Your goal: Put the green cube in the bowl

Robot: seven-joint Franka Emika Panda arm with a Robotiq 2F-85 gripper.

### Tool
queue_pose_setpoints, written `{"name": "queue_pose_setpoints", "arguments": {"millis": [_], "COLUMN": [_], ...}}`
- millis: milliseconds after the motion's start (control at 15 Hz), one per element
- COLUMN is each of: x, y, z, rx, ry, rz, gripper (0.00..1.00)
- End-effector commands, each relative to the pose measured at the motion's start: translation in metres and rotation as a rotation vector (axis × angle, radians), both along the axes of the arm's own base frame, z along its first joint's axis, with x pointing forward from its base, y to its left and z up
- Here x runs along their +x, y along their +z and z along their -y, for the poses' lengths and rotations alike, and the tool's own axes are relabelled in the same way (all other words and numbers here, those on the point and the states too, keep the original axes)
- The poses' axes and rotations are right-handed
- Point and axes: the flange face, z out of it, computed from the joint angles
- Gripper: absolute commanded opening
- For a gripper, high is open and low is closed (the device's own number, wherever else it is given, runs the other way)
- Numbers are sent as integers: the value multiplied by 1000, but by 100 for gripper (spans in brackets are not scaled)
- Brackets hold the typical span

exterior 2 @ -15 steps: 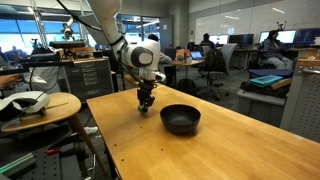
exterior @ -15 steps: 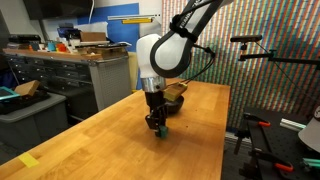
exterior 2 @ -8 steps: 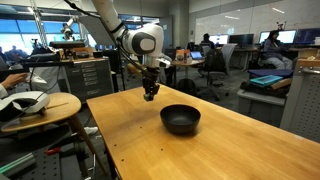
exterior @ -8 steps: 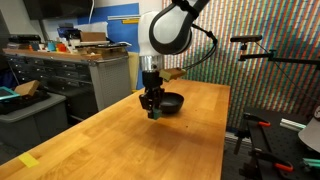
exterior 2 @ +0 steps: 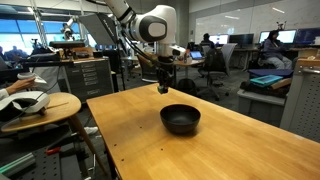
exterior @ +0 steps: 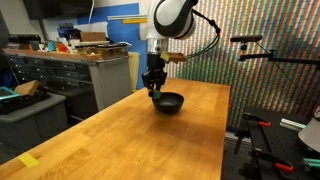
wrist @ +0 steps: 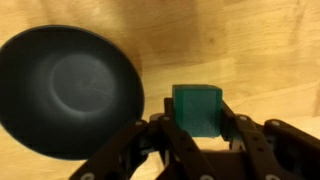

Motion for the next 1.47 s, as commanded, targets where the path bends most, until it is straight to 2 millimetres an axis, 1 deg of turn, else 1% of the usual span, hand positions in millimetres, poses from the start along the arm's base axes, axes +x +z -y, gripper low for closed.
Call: {"name": "queue_pose_setpoints", "arguments": {"millis": [0, 133, 333, 667, 867, 1200, 1400], "x": [5, 8, 11, 15, 19, 30, 35], "y": [17, 16, 6, -17, -31, -55, -69], "z": [34, 49, 65, 89, 98, 105, 113], "rx": [12, 8, -17, -37, -37, -50, -55], "ry": [-81, -111, -152, -227, -255, -280, -316], "rz": [19, 15, 4, -29, -42, -59, -72], "gripper": [17, 17, 17, 17, 17, 17, 17]}}
